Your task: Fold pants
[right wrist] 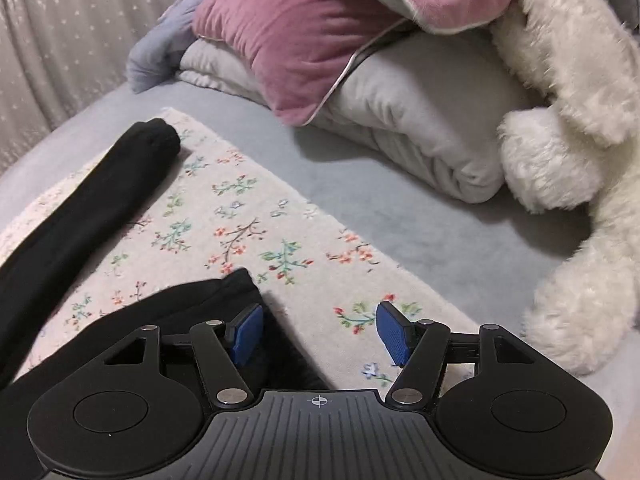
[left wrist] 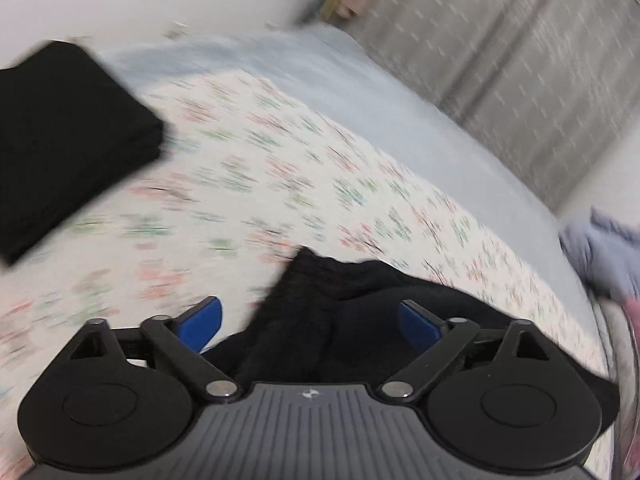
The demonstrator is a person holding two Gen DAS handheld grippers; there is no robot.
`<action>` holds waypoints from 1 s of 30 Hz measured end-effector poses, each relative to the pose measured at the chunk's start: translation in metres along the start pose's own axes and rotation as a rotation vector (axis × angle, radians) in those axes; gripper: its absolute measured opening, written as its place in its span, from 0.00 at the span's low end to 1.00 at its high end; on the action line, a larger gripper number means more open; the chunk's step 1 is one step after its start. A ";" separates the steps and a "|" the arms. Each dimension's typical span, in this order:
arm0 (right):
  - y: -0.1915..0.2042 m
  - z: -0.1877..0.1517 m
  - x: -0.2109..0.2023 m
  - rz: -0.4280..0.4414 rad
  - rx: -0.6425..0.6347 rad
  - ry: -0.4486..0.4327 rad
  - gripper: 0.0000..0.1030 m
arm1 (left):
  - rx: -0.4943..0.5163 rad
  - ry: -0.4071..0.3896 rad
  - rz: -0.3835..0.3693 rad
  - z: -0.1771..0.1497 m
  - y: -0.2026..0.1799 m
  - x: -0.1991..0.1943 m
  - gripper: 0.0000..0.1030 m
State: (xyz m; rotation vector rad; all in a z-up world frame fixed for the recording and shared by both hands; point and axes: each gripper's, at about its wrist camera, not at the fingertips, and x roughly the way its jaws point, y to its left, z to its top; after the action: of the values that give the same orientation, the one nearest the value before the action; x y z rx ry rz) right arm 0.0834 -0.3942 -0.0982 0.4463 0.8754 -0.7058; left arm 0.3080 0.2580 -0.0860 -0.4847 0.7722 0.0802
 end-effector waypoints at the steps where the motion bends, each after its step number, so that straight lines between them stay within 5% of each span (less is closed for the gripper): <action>1: 0.001 -0.002 0.002 0.031 -0.010 0.022 0.61 | 0.008 0.035 -0.013 0.003 -0.003 0.019 1.00; 3: 0.006 -0.006 0.006 0.046 -0.041 0.044 0.60 | -0.006 0.099 0.009 -0.001 -0.003 0.052 1.00; 5: 0.017 -0.011 0.008 0.038 -0.110 0.055 0.55 | 0.022 0.076 0.069 -0.010 -0.006 0.067 1.00; 9: 0.044 -0.016 0.008 -0.009 -0.254 0.024 0.30 | 0.160 0.033 0.150 -0.017 -0.025 0.070 0.63; 15: 0.048 -0.018 -0.005 -0.024 -0.275 -0.020 0.27 | 0.153 -0.050 0.160 -0.008 -0.022 0.044 0.40; 20: 0.047 -0.017 -0.008 -0.022 -0.263 -0.040 0.27 | 0.131 -0.221 0.207 0.010 -0.016 0.017 0.24; 25: 0.052 -0.018 -0.004 -0.036 -0.274 -0.038 0.27 | 0.170 -0.167 0.200 0.007 -0.006 0.029 0.25; 28: 0.051 -0.016 0.003 -0.057 -0.270 -0.006 0.31 | 0.088 -0.148 0.124 0.009 0.000 0.036 0.31; 29: 0.050 -0.015 0.005 -0.065 -0.262 0.001 0.36 | 0.056 -0.127 0.085 0.010 0.002 0.036 0.39; 30: 0.047 -0.013 0.006 -0.073 -0.254 0.001 0.48 | 0.028 -0.111 0.049 0.013 0.004 0.036 0.60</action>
State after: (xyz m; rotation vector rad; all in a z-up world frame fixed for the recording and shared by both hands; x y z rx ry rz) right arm 0.1132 -0.3555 -0.1076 0.1891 0.9717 -0.6508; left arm 0.3416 0.2633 -0.1043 -0.4312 0.6759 0.1400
